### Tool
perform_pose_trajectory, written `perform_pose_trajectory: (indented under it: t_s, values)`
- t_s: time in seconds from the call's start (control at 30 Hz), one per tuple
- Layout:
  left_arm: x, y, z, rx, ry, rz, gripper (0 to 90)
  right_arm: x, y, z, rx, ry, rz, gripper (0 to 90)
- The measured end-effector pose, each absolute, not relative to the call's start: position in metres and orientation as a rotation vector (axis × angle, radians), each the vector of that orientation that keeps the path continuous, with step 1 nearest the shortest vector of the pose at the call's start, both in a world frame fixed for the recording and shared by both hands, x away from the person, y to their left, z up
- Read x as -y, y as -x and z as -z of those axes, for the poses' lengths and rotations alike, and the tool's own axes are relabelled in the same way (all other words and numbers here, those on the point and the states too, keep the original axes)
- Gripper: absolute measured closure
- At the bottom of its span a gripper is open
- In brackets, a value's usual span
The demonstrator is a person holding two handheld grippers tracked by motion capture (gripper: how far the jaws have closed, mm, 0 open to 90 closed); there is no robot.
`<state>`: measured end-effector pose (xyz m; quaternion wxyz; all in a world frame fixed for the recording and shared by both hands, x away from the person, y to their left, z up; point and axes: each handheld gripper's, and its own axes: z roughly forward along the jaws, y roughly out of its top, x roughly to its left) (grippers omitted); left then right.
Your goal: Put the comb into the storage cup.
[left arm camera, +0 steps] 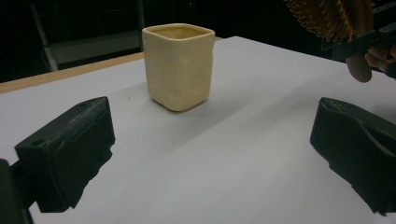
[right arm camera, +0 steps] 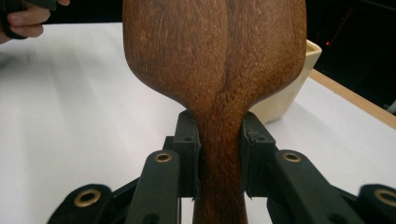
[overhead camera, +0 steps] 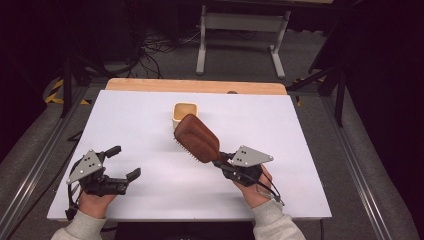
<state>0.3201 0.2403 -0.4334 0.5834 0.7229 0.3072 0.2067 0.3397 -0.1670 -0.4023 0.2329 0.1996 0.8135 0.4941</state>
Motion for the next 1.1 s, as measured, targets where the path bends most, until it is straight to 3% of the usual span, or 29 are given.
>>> perform_pose_trajectory:
  t_s: [0.4,1.1]
  values:
    - [-0.230,-0.321,0.427,-0.689,-1.686,-0.444,0.6,0.142,-0.335,0.429,-2.192,-0.505,-1.477,72.1]
    - [-0.193,-0.337,0.396,-0.600,-1.695,-0.258,0.1,0.134,-0.334,0.435,-2.196,-0.485,-1.446,72.1]
